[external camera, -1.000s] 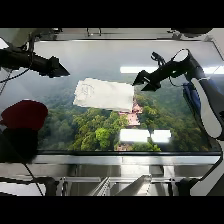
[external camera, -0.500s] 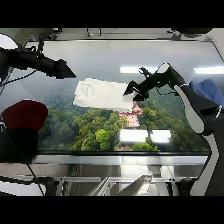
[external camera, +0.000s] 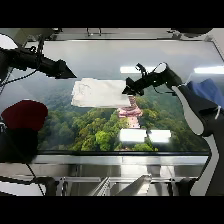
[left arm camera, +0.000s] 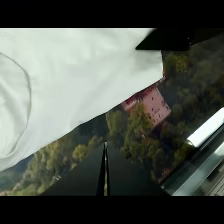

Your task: Fold the shirts.

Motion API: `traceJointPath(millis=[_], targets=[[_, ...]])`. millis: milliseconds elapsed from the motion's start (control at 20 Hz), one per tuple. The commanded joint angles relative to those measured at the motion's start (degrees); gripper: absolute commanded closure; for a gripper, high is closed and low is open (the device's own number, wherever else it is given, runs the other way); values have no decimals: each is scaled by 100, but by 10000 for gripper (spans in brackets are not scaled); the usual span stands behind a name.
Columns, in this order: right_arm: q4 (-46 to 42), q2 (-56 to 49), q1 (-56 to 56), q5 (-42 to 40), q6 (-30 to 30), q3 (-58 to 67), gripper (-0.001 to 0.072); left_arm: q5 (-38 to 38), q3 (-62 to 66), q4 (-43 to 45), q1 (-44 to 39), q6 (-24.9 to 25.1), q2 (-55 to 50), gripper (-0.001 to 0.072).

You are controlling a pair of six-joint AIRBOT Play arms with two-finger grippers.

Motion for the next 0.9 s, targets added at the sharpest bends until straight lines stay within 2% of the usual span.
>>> traceJointPath(millis=[0, 200, 350, 450, 700, 850], targets=[[48, 632, -404, -328, -57, 28, 689, -9, -2, 0, 4, 0, -2, 698], [-33, 1353, -1639, -1091, 472, 319, 689, -4, -2, -2, -2, -2, -2, 698], [-39, 1633, -2765, -1137, 1134, 612, 689, -11, -2, -2, -2, -2, -2, 698], [-321, 1843, -3399, -793, 1491, 612, 689, -61, -2, -2, -2, -2, -2, 697], [-2024, 2474, -4398, 754, 2653, 612, 689, -107, -2, 0, -2, -2, -2, 698], [-2820, 2677, -4677, 1718, 3001, 610, 689, -107, -2, 0, -2, 0, -4, 698]])
